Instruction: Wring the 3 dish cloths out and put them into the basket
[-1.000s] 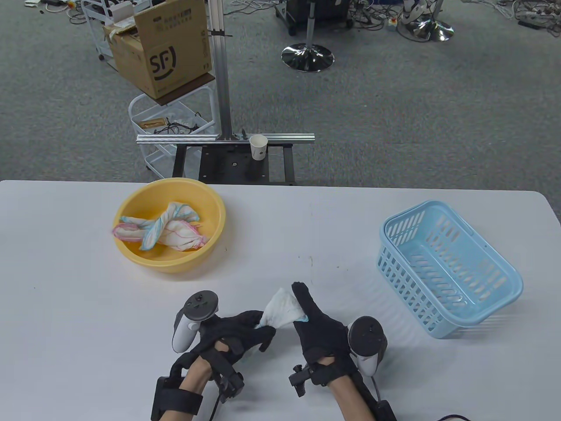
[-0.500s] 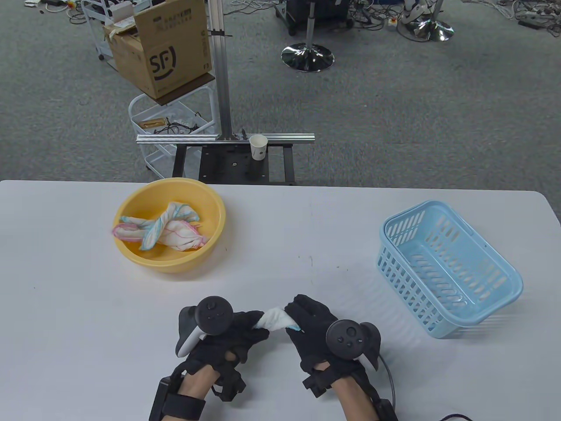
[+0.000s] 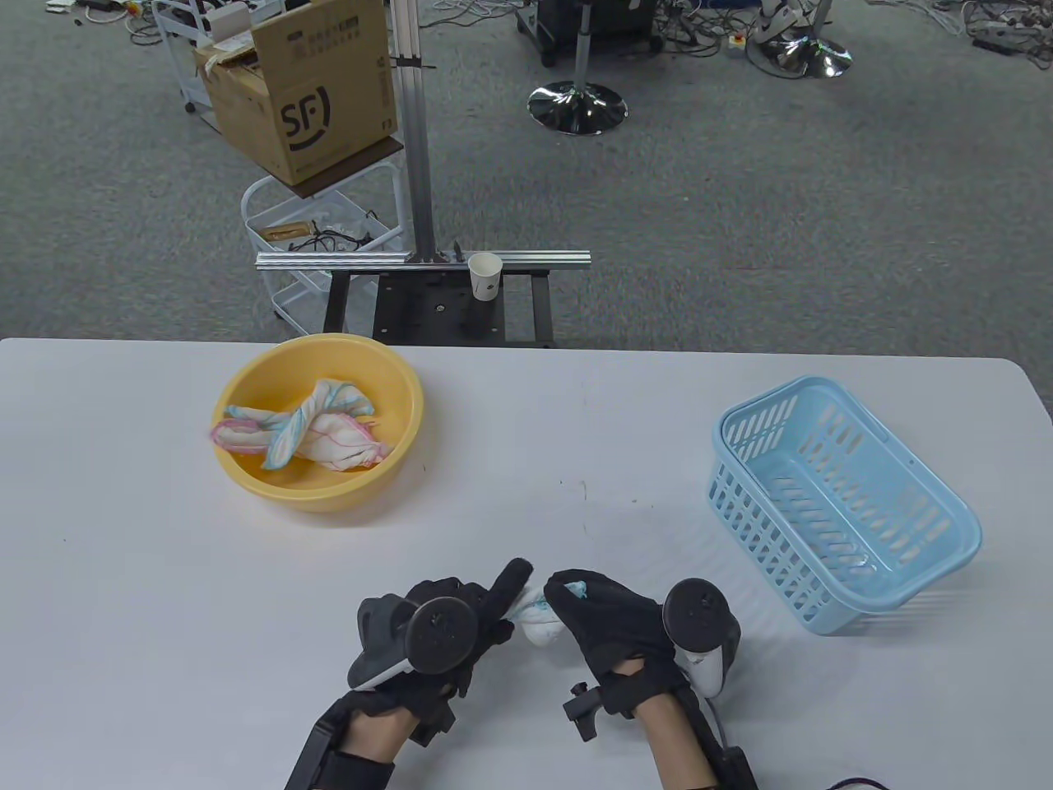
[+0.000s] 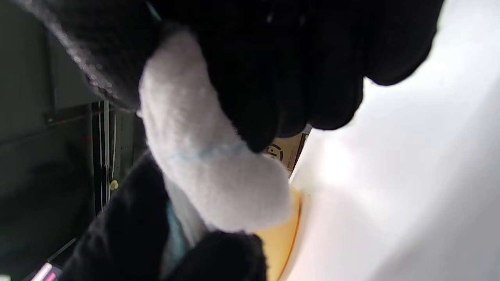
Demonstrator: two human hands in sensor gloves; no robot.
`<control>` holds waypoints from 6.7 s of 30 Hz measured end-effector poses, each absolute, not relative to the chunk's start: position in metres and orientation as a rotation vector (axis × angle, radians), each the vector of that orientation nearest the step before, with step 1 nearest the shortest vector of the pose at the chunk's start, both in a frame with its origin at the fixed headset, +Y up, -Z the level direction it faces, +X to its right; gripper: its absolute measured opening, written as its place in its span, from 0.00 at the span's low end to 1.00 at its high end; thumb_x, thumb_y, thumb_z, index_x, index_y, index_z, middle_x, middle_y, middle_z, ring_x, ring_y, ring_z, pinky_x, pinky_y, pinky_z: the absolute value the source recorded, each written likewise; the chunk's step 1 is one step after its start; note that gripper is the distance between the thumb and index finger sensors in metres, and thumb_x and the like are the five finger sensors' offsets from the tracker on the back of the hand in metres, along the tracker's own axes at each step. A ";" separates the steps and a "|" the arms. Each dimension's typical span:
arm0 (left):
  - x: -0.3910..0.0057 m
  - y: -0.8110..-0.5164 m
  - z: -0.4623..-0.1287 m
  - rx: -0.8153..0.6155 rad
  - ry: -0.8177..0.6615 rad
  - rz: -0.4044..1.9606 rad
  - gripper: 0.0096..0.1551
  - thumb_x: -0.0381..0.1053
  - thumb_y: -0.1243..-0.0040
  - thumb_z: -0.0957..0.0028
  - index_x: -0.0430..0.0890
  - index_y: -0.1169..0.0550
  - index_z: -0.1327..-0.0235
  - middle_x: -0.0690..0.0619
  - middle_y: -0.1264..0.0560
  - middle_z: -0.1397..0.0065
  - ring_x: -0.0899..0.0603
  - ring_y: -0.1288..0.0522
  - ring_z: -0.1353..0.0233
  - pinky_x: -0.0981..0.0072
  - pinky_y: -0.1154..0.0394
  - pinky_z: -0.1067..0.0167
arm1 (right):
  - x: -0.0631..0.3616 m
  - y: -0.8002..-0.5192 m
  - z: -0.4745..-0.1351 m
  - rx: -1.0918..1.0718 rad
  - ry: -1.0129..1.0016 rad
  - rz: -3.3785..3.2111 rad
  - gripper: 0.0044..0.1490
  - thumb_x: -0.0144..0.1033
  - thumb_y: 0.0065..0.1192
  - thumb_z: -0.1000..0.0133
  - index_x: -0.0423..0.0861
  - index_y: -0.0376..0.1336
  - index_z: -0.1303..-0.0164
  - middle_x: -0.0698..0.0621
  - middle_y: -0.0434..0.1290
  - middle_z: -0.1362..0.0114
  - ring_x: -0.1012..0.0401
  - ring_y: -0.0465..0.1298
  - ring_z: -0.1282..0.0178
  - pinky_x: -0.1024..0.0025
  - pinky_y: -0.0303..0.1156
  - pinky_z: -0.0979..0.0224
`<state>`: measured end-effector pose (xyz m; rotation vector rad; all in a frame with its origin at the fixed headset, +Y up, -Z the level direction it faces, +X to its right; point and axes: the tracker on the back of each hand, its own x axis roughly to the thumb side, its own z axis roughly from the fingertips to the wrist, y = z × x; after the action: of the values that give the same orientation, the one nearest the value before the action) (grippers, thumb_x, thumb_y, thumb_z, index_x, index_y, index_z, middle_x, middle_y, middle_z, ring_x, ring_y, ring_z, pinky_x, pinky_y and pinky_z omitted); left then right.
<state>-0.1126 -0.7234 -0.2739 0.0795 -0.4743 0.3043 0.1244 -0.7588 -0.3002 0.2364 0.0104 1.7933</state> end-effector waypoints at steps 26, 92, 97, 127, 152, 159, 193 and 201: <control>-0.177 -0.762 -0.304 -0.376 -0.093 1.311 0.37 0.67 0.35 0.51 0.37 0.14 0.50 0.59 0.13 0.78 0.50 0.18 0.82 0.52 0.18 0.69 | 0.073 -0.724 -0.265 0.858 -0.432 2.527 0.52 0.52 0.66 0.42 0.56 0.37 0.19 0.39 0.41 0.15 0.35 0.49 0.17 0.30 0.51 0.23; -0.112 -0.716 -0.272 0.229 -0.448 0.129 0.29 0.55 0.23 0.64 0.52 0.13 0.46 0.58 0.10 0.58 0.45 0.13 0.63 0.49 0.20 0.51 | 0.086 -0.760 -0.292 0.378 0.320 2.055 0.33 0.49 0.77 0.48 0.33 0.75 0.50 0.46 0.89 0.61 0.49 0.90 0.60 0.46 0.81 0.47; -0.112 -0.714 -0.270 0.254 -0.456 0.125 0.29 0.55 0.23 0.65 0.52 0.13 0.47 0.58 0.10 0.58 0.46 0.13 0.63 0.49 0.20 0.51 | 0.084 -0.771 -0.292 0.329 0.440 1.876 0.33 0.49 0.77 0.47 0.33 0.74 0.50 0.46 0.89 0.60 0.49 0.90 0.59 0.46 0.81 0.47; -0.140 -0.720 -0.277 0.210 -0.366 0.283 0.38 0.64 0.26 0.57 0.52 0.23 0.34 0.59 0.15 0.42 0.44 0.14 0.44 0.46 0.23 0.38 | 0.114 -0.766 -0.301 0.249 0.206 1.721 0.35 0.49 0.76 0.46 0.39 0.68 0.38 0.42 0.82 0.43 0.43 0.82 0.41 0.40 0.72 0.34; -0.157 -0.735 -0.286 0.123 -0.288 0.424 0.38 0.65 0.29 0.55 0.51 0.24 0.33 0.58 0.16 0.40 0.43 0.15 0.41 0.45 0.24 0.37 | 0.273 -0.638 -0.309 -0.589 -0.605 2.322 0.41 0.57 0.69 0.43 0.52 0.58 0.23 0.39 0.45 0.15 0.37 0.42 0.16 0.27 0.36 0.23; -0.155 -0.737 -0.285 0.104 -0.292 0.438 0.38 0.65 0.30 0.55 0.51 0.24 0.33 0.58 0.16 0.40 0.43 0.15 0.42 0.45 0.24 0.37 | 0.315 -0.660 -0.303 -0.949 -0.490 2.322 0.51 0.62 0.66 0.43 0.52 0.46 0.18 0.40 0.38 0.14 0.38 0.37 0.15 0.27 0.31 0.22; -0.184 -0.751 -0.294 0.036 -0.074 0.394 0.51 0.72 0.37 0.53 0.59 0.43 0.19 0.60 0.46 0.16 0.42 0.45 0.15 0.37 0.48 0.21 | 0.113 -0.702 -0.321 0.231 -0.409 2.736 0.56 0.69 0.60 0.44 0.51 0.41 0.17 0.40 0.36 0.14 0.37 0.37 0.15 0.25 0.35 0.24; -0.192 -0.758 -0.299 0.005 -0.041 0.376 0.51 0.70 0.37 0.53 0.61 0.46 0.18 0.63 0.54 0.14 0.45 0.58 0.12 0.40 0.57 0.19 | 0.102 -0.750 -0.317 0.320 -0.263 2.764 0.56 0.69 0.60 0.44 0.50 0.42 0.17 0.40 0.39 0.13 0.37 0.41 0.14 0.25 0.38 0.24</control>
<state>-0.1918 -0.7584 -0.2990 0.0051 -0.0407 0.3758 0.1024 -0.7501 -0.3172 0.3196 -0.2625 2.7644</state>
